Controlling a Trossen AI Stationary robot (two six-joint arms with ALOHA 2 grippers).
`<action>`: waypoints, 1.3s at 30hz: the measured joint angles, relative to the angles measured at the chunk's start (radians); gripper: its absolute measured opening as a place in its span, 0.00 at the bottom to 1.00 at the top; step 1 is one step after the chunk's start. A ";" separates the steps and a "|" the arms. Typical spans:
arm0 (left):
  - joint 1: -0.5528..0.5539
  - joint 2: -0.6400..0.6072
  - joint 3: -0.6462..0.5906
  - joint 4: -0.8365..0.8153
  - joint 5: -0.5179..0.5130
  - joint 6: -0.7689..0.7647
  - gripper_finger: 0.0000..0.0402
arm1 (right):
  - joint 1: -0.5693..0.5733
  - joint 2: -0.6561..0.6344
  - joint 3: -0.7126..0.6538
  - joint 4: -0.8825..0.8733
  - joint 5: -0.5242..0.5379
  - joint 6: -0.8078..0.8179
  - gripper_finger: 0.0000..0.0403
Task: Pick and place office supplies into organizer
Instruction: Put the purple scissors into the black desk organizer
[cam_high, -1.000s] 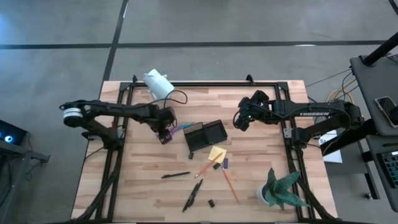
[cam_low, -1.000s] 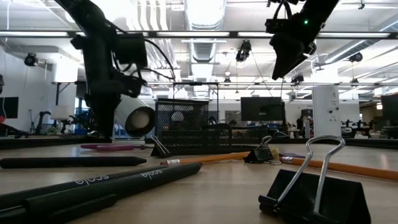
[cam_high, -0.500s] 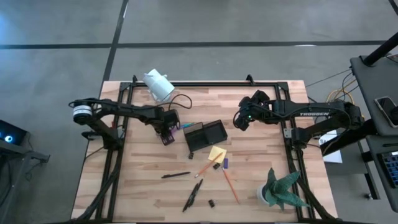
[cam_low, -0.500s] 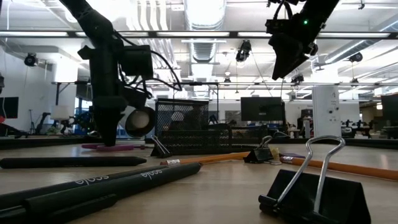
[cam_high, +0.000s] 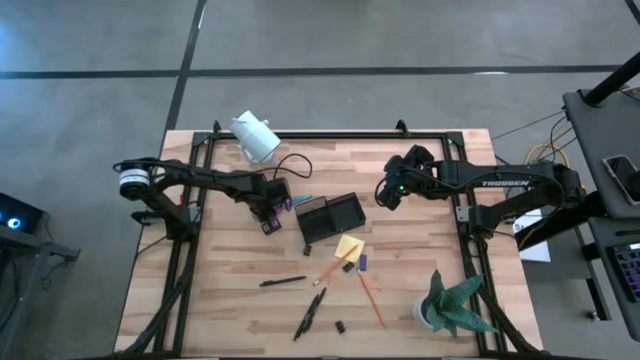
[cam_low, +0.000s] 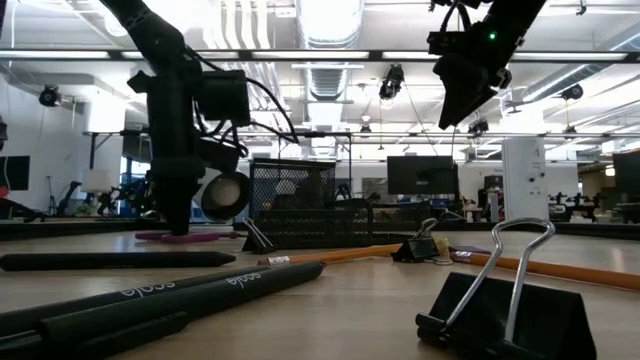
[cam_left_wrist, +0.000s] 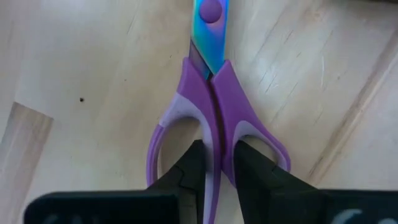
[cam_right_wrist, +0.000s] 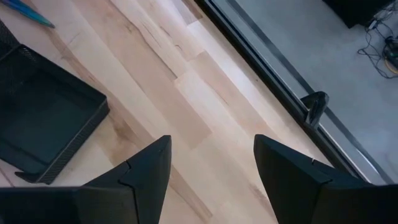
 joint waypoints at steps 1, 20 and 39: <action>-0.002 -0.018 0.007 -0.015 -0.011 -0.001 0.10 | 0.000 0.000 0.000 0.000 0.009 -0.001 0.55; -0.169 -0.203 0.422 -0.636 -0.450 -0.004 0.10 | -0.001 0.000 0.000 0.000 0.049 -0.056 0.55; -0.361 0.238 0.862 -0.957 -0.538 0.124 0.10 | 0.000 -0.001 0.000 -0.018 0.067 -0.052 0.55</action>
